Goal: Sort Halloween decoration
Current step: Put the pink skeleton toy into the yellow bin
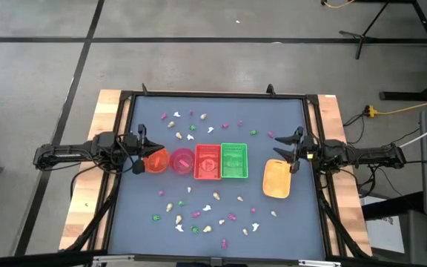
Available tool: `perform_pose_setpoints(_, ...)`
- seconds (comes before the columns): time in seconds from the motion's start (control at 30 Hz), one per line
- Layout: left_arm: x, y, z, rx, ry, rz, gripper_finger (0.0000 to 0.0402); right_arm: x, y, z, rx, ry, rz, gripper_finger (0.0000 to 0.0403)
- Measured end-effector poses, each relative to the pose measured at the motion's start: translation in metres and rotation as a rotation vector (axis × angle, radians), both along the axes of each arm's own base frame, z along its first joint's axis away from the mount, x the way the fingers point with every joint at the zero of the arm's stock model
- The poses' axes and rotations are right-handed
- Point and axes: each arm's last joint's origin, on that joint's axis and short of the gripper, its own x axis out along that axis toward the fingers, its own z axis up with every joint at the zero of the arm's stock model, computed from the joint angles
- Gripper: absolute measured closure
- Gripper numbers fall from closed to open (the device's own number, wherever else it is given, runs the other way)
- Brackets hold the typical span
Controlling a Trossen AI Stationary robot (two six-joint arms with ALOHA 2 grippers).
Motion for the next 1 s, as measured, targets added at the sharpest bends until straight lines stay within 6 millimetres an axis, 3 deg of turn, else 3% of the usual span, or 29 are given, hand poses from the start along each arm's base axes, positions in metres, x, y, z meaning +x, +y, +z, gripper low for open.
perform_pose_setpoints(0.2, 0.0, 0.0, 0.0, 0.0, -0.001, 0.0, 0.0401, -0.003, -0.003, 0.012, 0.016, -0.112, -0.116, 0.0203)
perform_pose_setpoints(0.6, 0.0, 0.0, 0.0, 0.001, 0.0, 0.0, 0.0401, -0.006, -0.012, 0.043, 0.021, -0.099, -0.477, 0.0203)
perform_pose_setpoints(0.8, 0.0, 0.0, 0.0, 0.001, -0.001, 0.0, 0.0401, 0.001, -0.017, 0.041, 0.008, -0.029, -0.579, 0.0203)
perform_pose_setpoints(1.0, 0.0, 0.0, 0.0, 0.001, -0.001, 0.0, 0.0401, 0.012, -0.035, 0.03, 0.068, 0.034, -0.631, 0.0204)
